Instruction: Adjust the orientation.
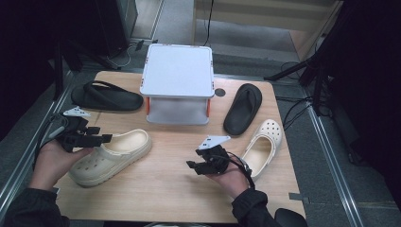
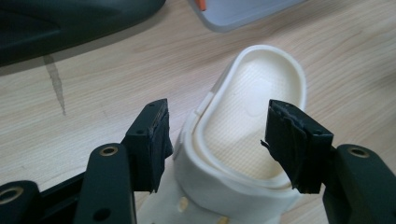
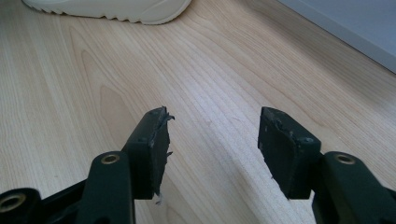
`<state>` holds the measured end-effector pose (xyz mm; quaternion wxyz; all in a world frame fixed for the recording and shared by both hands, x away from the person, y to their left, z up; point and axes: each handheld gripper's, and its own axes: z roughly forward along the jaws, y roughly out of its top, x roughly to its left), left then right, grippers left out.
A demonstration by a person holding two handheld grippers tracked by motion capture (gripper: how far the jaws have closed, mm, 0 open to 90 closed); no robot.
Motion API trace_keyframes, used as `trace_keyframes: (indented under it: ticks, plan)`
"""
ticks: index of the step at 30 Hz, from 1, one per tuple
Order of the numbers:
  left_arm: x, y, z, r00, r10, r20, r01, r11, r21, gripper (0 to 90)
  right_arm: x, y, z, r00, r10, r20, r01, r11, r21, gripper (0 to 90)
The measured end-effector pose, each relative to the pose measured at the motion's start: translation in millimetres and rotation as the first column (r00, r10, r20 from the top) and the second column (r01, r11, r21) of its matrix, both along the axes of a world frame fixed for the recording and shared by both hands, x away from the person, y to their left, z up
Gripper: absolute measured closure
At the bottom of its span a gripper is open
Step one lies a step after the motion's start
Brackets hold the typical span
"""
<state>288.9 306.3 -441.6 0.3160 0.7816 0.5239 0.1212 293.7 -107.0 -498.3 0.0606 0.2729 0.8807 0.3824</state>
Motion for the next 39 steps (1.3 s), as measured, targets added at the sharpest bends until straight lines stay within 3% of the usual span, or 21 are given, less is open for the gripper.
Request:
trace_keyframes:
  ticks: [7,17,20,21,23,29,35,39]
  plan:
    - [9.1,3.9,-16.2,0.9988,0.023,-0.043,-0.022,0.9996,0.015,42.8,0.2,-0.8,-0.5,1.0,-0.001,0.005,0.001,1.0,-0.007,43.8]
    - [14.7,-0.9,-21.0,0.9967,0.009,-0.081,-0.007,0.9995,0.031,52.4,-0.6,-2.6,-0.5,0.9999,-0.008,0.007,0.008,0.9999,-0.01,43.7]
    - [16.9,-4.8,-21.9,0.9951,0.007,-0.099,-0.002,0.9986,0.053,56.1,-1.0,-2.9,-0.8,0.9999,-0.01,0.007,0.011,0.9999,-0.012,43.6]
    - [18.5,-9.8,-25.2,0.9933,0.006,-0.116,0.004,0.9956,0.093,57.9,-1.7,-3.1,-0.8,0.9999,-0.015,0.004,0.016,0.9998,-0.013,43.5]
    - [20.6,-12.4,-27.9,0.9911,0.002,-0.133,0.011,0.995,0.1,58.7,-2.1,-3.6,-0.9,0.9999,-0.015,0.007,0.016,0.9998,-0.015,43.4]
    - [22.8,-11.2,-27.9,0.9908,0.01,-0.135,0.003,0.9956,0.094,65.4,-3.2,-6.1,-0.6,0.9997,-0.022,0.009,0.022,0.9997,-0.014,43.4]
    - [26.0,-9.7,-26.6,0.989,-0.015,-0.147,0.026,0.9965,0.08,72.4,-4.8,-9.5,-0.4,0.9992,-0.037,0.012,0.037,0.9993,-0.011,43.3]
    - [26.0,-10.1,-22.6,0.9883,-0.024,-0.151,0.039,0.9943,0.099,75.8,-5.8,-11.4,0.0,0.9989,-0.045,0.013,0.046,0.9989,-0.011,43.2]
